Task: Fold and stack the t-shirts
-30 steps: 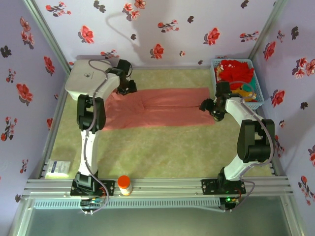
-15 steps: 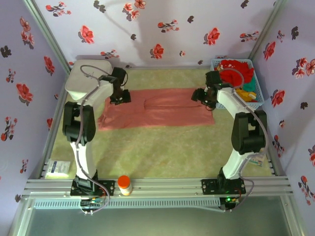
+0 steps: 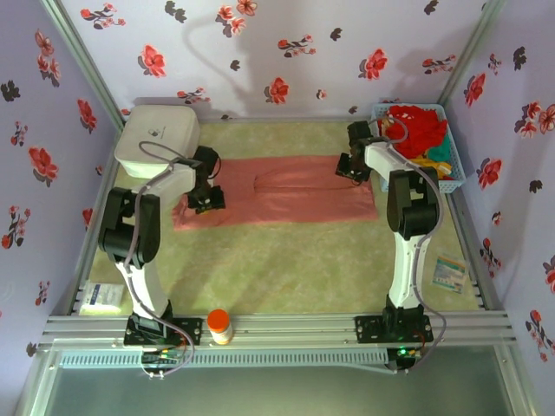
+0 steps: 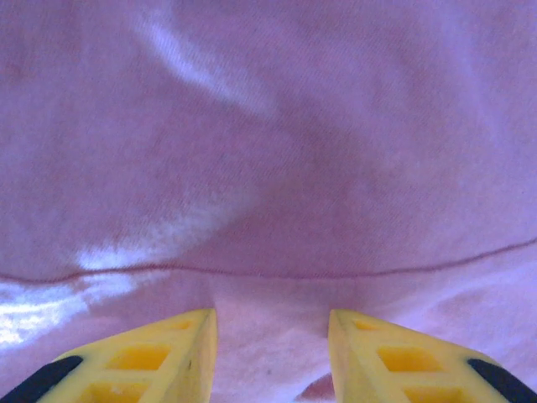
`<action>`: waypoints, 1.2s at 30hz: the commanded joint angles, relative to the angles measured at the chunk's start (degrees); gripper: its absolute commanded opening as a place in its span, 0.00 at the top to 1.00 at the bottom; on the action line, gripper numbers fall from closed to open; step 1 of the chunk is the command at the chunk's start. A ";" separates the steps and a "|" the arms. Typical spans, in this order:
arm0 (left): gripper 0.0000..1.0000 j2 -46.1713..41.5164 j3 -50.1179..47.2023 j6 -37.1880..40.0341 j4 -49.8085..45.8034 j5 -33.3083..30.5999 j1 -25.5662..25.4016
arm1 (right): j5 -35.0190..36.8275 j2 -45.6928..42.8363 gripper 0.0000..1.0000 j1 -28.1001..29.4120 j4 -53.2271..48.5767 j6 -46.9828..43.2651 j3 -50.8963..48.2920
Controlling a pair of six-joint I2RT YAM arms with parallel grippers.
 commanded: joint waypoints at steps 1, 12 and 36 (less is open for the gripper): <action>0.61 4.64 4.58 0.89 -2.68 -1.18 -0.46 | 2.79 1.56 0.66 -0.09 -4.39 -0.99 1.85; 0.62 20.12 24.34 4.66 -14.42 -0.10 -0.57 | 2.17 1.43 0.79 0.47 -10.89 -2.01 -1.05; 0.62 43.33 68.85 5.09 -24.56 7.39 -8.03 | 0.86 -26.81 0.79 41.78 8.68 36.20 -43.96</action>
